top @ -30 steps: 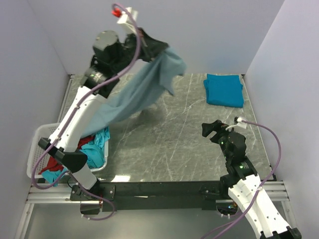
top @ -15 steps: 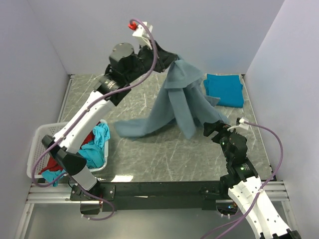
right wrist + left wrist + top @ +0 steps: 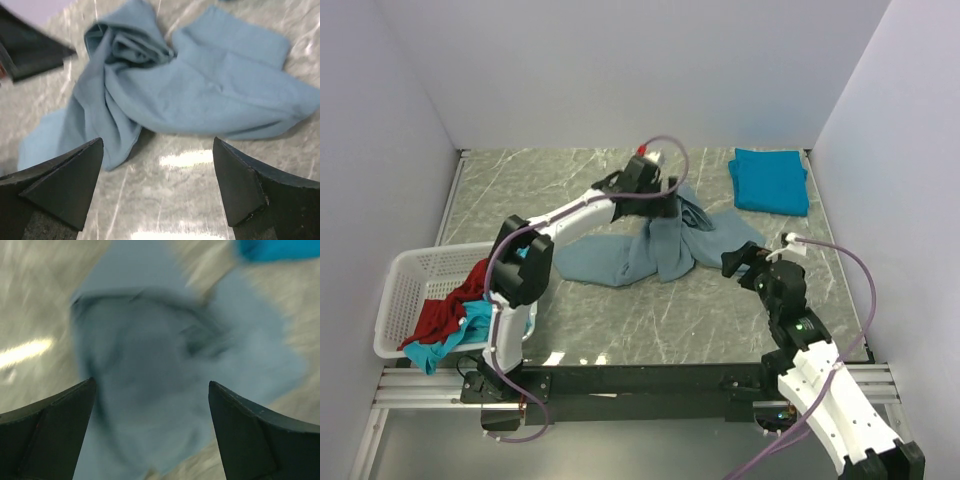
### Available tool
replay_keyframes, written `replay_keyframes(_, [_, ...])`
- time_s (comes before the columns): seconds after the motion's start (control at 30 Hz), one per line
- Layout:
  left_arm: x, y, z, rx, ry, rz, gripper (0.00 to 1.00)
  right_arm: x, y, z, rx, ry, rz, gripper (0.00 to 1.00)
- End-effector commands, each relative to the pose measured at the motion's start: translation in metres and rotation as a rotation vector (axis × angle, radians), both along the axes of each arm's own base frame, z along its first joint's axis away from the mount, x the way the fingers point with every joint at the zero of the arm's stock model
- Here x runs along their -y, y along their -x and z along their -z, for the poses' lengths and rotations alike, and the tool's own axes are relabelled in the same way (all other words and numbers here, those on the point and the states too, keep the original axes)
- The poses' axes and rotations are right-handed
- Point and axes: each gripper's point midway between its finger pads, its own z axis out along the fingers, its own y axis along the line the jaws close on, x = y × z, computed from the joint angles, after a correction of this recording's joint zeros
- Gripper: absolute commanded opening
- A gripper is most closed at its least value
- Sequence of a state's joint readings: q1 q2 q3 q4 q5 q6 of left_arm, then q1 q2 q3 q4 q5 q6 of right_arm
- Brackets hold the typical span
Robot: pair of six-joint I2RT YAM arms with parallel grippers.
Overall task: Fold and stack the t-shirts
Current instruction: Move the tshirt to the center of the board, then flatten the tshirt out
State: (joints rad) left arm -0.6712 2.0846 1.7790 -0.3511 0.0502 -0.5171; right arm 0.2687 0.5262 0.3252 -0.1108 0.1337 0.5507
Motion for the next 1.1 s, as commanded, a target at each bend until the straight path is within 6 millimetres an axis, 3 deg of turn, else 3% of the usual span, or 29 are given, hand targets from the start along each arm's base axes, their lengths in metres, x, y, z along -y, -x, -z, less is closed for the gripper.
replay_keyframes(0.0, [-0.039,0.010,-0.082,0.164,0.067,-0.144,1.00,-0.015,-0.007,-0.011,0.018,0.010,-0.087,0.96])
replay_keyframes(0.03, [-0.057,0.018,-0.061,0.144,0.017,-0.193,0.99,-0.022,-0.007,-0.011,0.010,0.014,-0.123,0.96])
replay_keyframes(0.07, [-0.067,0.024,-0.061,0.133,0.021,-0.234,0.99,-0.026,-0.007,-0.008,-0.012,0.022,-0.143,0.96])
replay_keyframes(0.1, [-0.083,0.034,-0.073,0.145,0.022,-0.275,0.99,-0.030,-0.008,0.001,-0.054,0.037,-0.159,0.96])
replay_keyframes(0.13, [-0.105,0.044,-0.050,0.121,-0.038,-0.334,0.99,-0.035,-0.009,-0.002,-0.060,0.050,-0.179,0.96])
replay_keyframes(0.17, [-0.117,0.050,-0.047,0.110,-0.032,-0.399,0.99,-0.046,-0.006,0.002,-0.077,0.075,-0.205,0.96])
replay_keyframes(0.2, [-0.132,0.060,-0.058,0.124,-0.018,-0.439,0.99,-0.053,-0.007,0.011,-0.110,0.102,-0.225,0.96])
replay_keyframes(0.23, [-0.143,0.067,-0.054,0.122,-0.027,-0.472,0.99,-0.061,-0.008,0.009,-0.107,0.124,-0.243,0.96])
replay_keyframes(0.27, [-0.163,0.075,-0.038,0.105,-0.059,-0.555,0.99,-0.066,-0.009,0.010,-0.112,0.151,-0.245,0.96])
replay_keyframes(0.3, [-0.173,0.082,-0.045,0.110,-0.043,-0.592,1.00,-0.087,-0.002,0.024,-0.156,0.194,-0.315,0.96])
replay_keyframes(0.33, [-0.184,0.092,-0.032,0.083,-0.077,-0.616,0.99,-0.097,-0.006,0.017,-0.151,0.216,-0.336,0.96])
replay_keyframes(0.4, [-0.189,0.103,-0.036,0.064,-0.043,-0.635,0.99,-0.111,-0.001,0.043,-0.249,0.330,-0.367,0.96])
replay_keyframes(0.43, [-0.190,0.108,-0.034,0.052,-0.038,-0.631,0.99,-0.122,-0.009,0.033,-0.245,0.341,-0.372,0.96])
replay_keyframes(0.47, [-0.194,0.114,-0.025,0.033,-0.040,-0.638,0.99,-0.124,-0.007,0.040,-0.290,0.382,-0.382,0.96])
replay_keyframes(0.5, [-0.195,0.119,-0.029,0.038,-0.013,-0.633,0.99,-0.133,-0.005,0.058,-0.351,0.430,-0.410,0.95])
replay_keyframes(0.53, [-0.197,0.121,-0.027,0.040,-0.002,-0.631,1.00,-0.144,-0.011,0.052,-0.349,0.441,-0.427,0.95])
replay_keyframes(0.57, [-0.199,0.126,-0.019,0.038,-0.002,-0.630,0.99,-0.147,-0.010,0.058,-0.377,0.469,-0.436,0.95])
replay_keyframes(0.6, [-0.202,0.128,-0.024,0.054,0.020,-0.635,0.99,-0.149,-0.010,0.074,-0.427,0.509,-0.439,0.95])
replay_keyframes(0.63, [-0.203,0.131,-0.024,0.056,0.031,-0.632,0.99,-0.158,-0.015,0.069,-0.419,0.521,-0.441,0.92])
replay_keyframes(0.83, [-0.208,0.138,-0.027,0.104,0.088,-0.615,0.99,-0.175,-0.017,0.100,-0.542,0.576,-0.489,0.75])
replay_keyframes(1.07, [-0.214,0.141,-0.038,0.155,0.115,-0.619,0.99,-0.179,-0.007,0.127,-0.624,0.564,-0.501,0.68])
